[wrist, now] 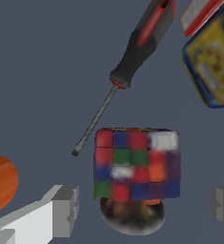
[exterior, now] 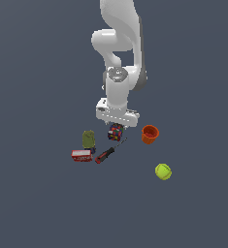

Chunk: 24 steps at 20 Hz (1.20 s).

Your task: Pick up a designated object from a clutter of objects.

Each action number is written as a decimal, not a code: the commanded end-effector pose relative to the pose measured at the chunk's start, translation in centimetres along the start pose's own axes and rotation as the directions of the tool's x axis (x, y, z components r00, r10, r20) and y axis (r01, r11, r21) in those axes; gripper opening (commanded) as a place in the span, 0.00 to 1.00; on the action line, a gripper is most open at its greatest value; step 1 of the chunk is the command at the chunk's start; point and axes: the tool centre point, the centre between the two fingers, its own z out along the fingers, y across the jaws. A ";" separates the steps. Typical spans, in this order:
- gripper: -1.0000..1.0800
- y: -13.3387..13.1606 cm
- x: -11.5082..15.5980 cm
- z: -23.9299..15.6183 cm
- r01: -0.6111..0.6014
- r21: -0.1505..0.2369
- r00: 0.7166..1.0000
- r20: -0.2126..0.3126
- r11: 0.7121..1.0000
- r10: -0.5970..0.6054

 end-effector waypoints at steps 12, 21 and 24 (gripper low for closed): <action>0.96 0.0 -0.2 4.4 -0.002 0.000 1.000 0.000 1.000 0.002; 0.00 0.1 -0.2 4.8 -0.002 0.000 1.000 0.000 1.000 0.002; 0.00 0.1 -0.2 4.8 -0.002 0.000 1.000 0.000 1.000 0.002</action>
